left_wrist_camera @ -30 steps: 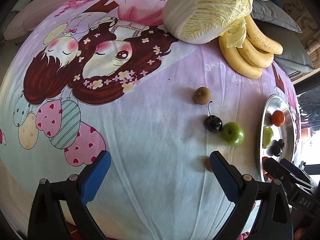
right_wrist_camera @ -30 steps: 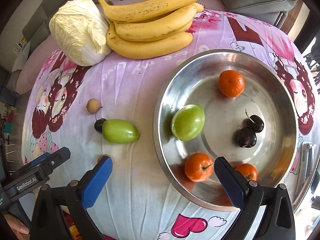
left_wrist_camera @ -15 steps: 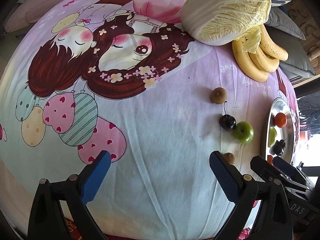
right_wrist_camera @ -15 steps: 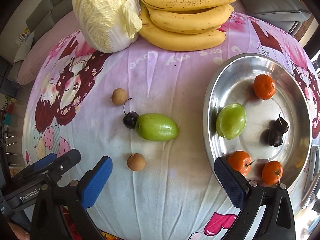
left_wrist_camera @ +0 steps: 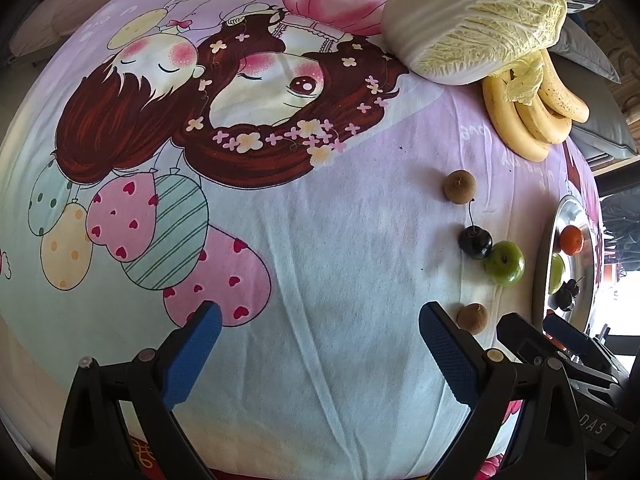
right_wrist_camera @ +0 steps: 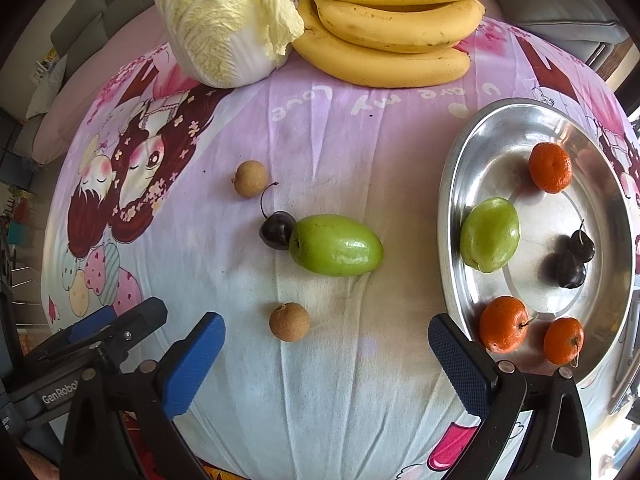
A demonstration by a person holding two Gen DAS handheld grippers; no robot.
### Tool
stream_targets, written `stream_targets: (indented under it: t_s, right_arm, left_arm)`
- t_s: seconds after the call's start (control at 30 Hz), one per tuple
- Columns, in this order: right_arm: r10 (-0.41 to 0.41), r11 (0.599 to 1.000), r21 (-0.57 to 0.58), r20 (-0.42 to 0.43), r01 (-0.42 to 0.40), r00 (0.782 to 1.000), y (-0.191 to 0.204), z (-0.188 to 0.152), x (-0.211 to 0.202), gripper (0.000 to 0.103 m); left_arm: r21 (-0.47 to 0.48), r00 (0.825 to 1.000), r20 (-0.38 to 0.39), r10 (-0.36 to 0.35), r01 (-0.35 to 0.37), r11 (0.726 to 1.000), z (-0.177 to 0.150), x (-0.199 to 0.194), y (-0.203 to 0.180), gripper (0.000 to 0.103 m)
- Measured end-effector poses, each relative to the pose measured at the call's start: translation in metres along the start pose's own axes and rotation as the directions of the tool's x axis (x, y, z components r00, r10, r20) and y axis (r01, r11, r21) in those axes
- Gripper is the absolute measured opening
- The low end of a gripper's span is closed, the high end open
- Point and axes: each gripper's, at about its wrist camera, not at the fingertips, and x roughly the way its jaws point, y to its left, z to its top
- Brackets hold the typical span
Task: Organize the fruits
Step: 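Withdraw both open tools from the bowl toward the remaining fruits, then grasp a brown round fruit with the right tool while the left tool grasps another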
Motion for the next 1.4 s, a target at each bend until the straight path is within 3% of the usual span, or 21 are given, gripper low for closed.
stream_targets:
  t_s: [1.03,1.23,1.4]
  right_arm:
    - [0.042,0.999,-0.030,-0.029,-0.043,0.999,0.023,0.006,0.030,0.102]
    - [0.057,0.997,-0.042,-0.031,-0.058,0.998,0.027,0.004,0.034,0.094]
    - [0.037,0.998,-0.057,-0.027,-0.039,0.999,0.027,0.000,0.038,0.070]
  left_arm:
    - [-0.032,0.999,-0.049,0.019,-0.021,0.999,0.005,0.021,0.028,0.099]
    - [-0.028,0.998,-0.057,0.031,-0.033,0.999,0.003,0.028,0.028,0.099]
    - [-0.025,0.998,-0.059,0.017,-0.019,1.000,0.002,0.027,0.025,0.099]
